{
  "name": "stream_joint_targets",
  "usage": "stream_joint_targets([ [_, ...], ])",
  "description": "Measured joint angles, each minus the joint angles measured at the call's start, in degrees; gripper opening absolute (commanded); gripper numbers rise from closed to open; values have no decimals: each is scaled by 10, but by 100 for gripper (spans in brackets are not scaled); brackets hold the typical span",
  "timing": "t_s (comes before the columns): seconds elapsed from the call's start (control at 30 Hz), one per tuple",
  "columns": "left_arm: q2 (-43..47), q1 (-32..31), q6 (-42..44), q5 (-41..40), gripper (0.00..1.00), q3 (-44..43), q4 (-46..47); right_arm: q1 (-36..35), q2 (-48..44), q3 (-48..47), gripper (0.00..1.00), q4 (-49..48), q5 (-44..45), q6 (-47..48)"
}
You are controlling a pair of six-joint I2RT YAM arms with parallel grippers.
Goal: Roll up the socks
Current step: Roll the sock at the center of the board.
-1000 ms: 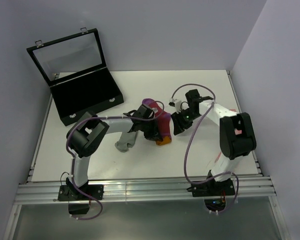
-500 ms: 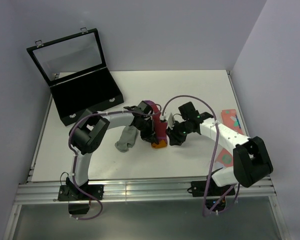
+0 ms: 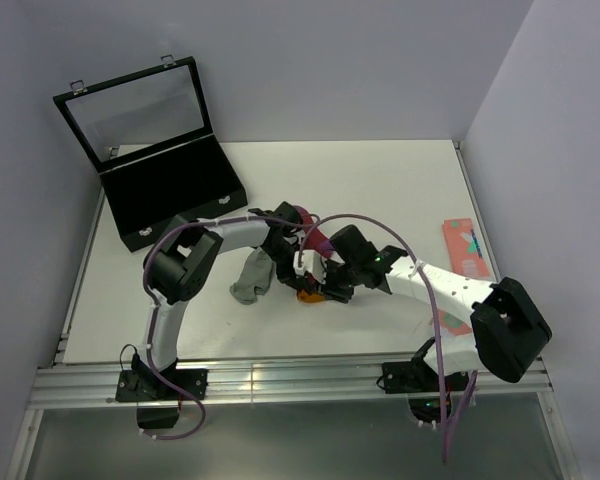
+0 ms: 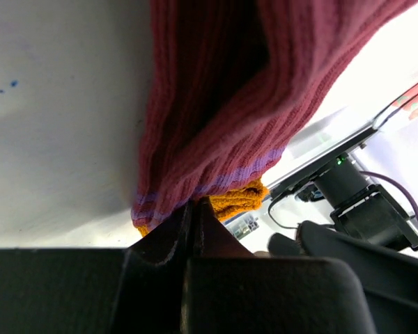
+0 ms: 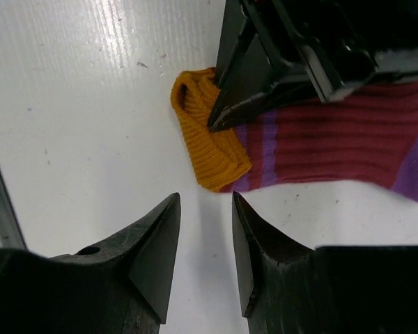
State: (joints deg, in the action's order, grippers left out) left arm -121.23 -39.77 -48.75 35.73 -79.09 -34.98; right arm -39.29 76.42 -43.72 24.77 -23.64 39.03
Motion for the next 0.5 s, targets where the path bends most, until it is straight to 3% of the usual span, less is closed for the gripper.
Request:
stream_joint_targets([
  [0.5,-13,10,31,12,0,-17,-67,-138,7,63,46,-117,139,29],
])
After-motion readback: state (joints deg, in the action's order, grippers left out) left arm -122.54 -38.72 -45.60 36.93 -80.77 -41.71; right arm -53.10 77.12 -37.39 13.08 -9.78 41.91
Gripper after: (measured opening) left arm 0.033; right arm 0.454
